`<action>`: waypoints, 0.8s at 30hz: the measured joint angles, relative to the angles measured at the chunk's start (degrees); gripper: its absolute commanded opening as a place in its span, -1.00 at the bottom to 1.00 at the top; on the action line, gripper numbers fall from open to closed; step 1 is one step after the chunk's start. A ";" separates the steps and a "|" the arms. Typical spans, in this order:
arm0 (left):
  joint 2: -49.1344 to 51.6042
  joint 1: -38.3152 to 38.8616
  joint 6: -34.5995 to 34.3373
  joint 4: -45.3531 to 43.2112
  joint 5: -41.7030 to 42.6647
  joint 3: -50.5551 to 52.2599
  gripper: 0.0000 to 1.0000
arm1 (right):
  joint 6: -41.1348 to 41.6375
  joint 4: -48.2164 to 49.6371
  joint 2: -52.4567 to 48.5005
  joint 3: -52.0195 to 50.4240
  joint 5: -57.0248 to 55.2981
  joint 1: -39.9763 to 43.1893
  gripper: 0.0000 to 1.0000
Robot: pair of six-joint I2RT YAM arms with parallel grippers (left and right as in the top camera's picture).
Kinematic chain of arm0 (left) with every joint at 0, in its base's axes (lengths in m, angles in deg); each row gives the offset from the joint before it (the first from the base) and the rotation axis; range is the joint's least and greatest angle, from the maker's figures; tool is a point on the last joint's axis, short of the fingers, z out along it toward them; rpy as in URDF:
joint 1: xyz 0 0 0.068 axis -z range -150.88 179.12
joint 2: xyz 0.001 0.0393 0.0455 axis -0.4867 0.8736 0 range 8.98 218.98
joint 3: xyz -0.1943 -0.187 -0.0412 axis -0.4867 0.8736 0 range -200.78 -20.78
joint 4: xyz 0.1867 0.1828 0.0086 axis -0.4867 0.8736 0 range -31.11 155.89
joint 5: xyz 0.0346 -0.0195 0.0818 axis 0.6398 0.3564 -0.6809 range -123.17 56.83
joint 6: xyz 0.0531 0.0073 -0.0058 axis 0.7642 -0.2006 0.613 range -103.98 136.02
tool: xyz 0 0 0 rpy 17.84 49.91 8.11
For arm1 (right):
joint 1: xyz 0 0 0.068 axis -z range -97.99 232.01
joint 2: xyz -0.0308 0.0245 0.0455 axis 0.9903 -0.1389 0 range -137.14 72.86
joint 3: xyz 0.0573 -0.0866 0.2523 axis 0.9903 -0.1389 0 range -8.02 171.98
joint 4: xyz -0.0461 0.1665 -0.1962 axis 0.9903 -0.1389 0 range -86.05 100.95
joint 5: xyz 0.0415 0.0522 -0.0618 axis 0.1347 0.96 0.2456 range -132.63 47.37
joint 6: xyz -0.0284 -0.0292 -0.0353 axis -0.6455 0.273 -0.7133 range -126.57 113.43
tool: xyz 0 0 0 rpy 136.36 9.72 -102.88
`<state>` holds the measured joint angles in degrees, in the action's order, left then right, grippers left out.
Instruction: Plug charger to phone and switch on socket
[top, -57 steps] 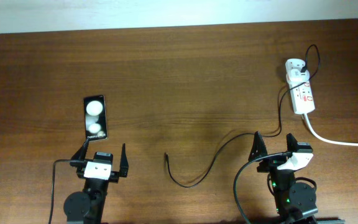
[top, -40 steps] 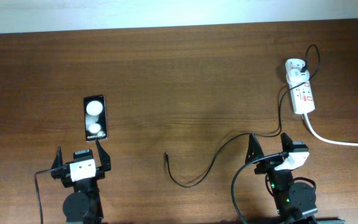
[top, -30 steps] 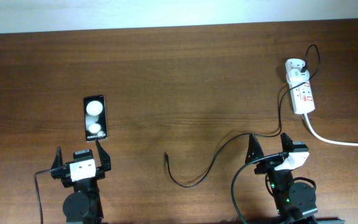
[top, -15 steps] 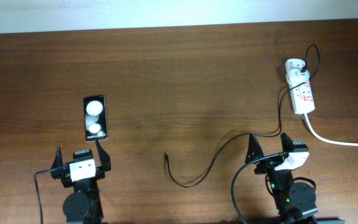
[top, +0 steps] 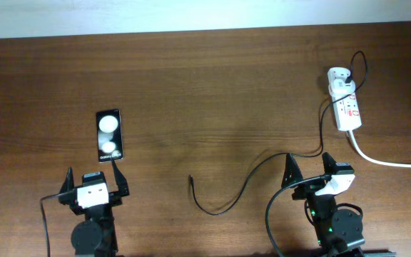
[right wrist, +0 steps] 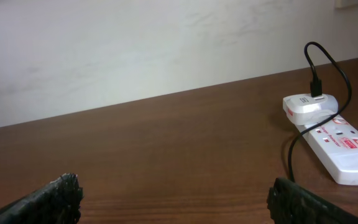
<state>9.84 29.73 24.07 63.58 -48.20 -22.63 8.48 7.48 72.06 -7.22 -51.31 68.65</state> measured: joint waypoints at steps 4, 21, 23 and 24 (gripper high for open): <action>0.04 0.00 -0.61 4.98 0.22 -4.90 0.97 | -0.02 0.00 0.00 0.00 0.00 0.00 0.97; 48.19 0.00 -0.63 27.65 0.39 -47.08 0.97 | -0.02 -0.09 -0.20 0.00 0.22 0.00 0.97; 59.32 0.00 -0.63 35.87 0.61 -57.27 0.97 | -0.02 -0.07 -0.17 -0.02 0.22 0.00 0.97; 65.75 0.00 -0.63 39.93 0.90 -63.34 0.97 | -0.02 -0.07 -0.20 -0.02 0.22 0.00 0.97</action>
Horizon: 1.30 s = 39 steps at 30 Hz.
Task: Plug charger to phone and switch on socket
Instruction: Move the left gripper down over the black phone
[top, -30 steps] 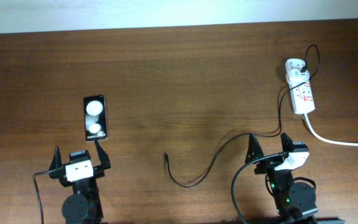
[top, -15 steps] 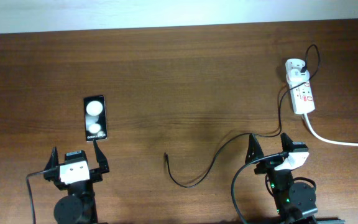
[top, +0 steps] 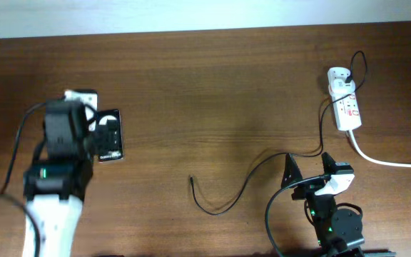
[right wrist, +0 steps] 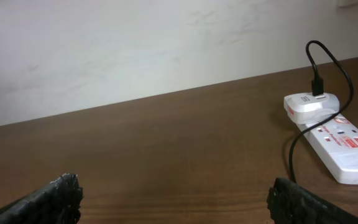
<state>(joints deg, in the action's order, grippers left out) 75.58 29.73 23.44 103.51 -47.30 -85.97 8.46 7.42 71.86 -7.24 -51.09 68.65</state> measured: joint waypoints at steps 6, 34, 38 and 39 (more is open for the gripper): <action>24.00 0.00 -0.83 11.91 6.08 -13.49 0.98 | 0.00 -0.02 -0.02 0.00 0.00 0.00 0.97; 36.94 -8.94 -8.04 15.76 11.43 -13.60 0.97 | 0.00 -0.02 -0.02 0.00 0.00 0.00 0.97; 40.72 -8.94 -6.95 13.53 13.14 -13.57 0.98 | 0.02 -0.02 -0.02 0.00 0.00 0.02 0.97; 40.85 -8.94 -6.93 13.03 13.38 -13.57 0.97 | 0.00 -0.02 -0.02 0.00 0.00 0.00 0.97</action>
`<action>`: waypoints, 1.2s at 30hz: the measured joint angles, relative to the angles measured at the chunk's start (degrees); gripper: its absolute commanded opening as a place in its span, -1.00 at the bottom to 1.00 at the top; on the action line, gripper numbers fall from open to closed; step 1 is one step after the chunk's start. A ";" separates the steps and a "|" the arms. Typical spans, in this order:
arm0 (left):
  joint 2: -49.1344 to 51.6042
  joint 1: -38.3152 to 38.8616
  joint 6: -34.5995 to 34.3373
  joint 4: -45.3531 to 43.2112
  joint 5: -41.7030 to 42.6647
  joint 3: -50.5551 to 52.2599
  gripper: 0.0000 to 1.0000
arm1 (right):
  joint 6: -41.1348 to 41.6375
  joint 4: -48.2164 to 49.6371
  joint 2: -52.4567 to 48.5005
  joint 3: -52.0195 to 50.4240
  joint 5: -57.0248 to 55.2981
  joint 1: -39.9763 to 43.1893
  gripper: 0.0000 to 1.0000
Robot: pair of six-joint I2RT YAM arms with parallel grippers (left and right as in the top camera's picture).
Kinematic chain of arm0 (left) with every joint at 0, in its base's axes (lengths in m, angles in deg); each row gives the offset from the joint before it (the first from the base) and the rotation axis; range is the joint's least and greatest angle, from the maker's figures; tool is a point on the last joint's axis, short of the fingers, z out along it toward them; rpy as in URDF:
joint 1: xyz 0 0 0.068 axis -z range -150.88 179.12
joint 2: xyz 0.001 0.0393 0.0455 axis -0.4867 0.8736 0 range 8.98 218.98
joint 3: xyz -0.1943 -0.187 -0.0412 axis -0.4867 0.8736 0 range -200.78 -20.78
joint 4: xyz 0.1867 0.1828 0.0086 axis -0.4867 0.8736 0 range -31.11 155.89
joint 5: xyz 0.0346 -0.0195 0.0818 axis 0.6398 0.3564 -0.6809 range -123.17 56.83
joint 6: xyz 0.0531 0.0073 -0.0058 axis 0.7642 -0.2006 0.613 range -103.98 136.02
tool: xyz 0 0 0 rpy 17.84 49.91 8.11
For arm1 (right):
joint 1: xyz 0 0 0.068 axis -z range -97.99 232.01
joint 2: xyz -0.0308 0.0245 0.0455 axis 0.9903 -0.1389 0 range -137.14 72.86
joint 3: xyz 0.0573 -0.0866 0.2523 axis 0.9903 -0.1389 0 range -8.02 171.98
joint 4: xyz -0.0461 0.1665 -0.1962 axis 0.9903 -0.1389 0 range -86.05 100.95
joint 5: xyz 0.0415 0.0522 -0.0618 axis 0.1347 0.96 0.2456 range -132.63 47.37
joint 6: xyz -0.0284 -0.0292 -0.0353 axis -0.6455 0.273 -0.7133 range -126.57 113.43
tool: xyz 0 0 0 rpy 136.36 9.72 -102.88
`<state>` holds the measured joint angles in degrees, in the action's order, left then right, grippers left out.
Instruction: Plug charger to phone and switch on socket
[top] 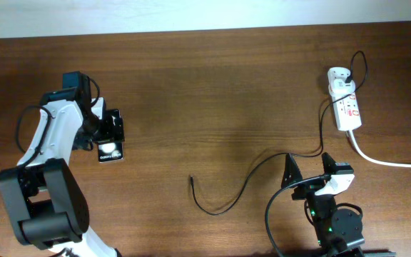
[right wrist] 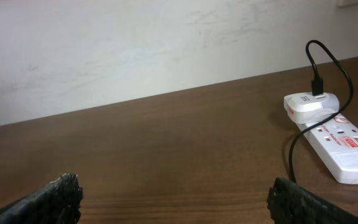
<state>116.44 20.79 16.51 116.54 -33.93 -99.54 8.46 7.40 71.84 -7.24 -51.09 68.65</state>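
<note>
The black phone [top: 110, 149] lies flat at the table's left. My left gripper [top: 105, 127] is down over its far half, fingers apart on either side, so that part is hidden. The black charging cable [top: 242, 187] runs from the white charger [top: 338, 76] in the power strip [top: 348, 111] to its free plug end [top: 191, 180] on the table's middle. Near the front edge my right gripper [top: 309, 168] stands open and holds nothing. In the right wrist view the gripper [right wrist: 179, 208] faces the charger [right wrist: 309, 107] and the power strip [right wrist: 344, 146] at the right.
The strip's thick white lead [top: 387, 161] runs off to the right edge. A black loop of cable [right wrist: 328, 59] stands above the charger. The pale wall [right wrist: 166, 43] rises behind the table's far edge.
My left arm has shifted: its wrist now sits further back and left, and the gripper has come down across the phone's far half. The right arm, cable and strip have not moved.
Both grippers first rested open at the front edge, with the phone lying uncovered. Then the left arm was stretched out beside the phone's left edge. Now its gripper is over the phone. The right gripper has stayed put throughout.
</note>
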 measured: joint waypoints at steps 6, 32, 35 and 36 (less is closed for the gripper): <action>0.04 0.00 2.62 -2.40 2.40 -0.02 0.97 | 0.02 0.00 0.00 0.00 0.00 0.00 0.97; 7.02 0.00 2.64 -13.20 0.48 -0.11 0.97 | 0.02 0.00 0.00 0.00 0.00 0.00 0.97; 7.08 0.00 2.45 -13.57 0.31 -0.11 0.98 | 0.02 0.00 0.00 0.00 0.00 0.00 0.97; 7.32 0.00 2.45 -13.57 0.31 -0.11 0.97 | 0.02 0.00 0.00 0.00 0.00 0.02 0.97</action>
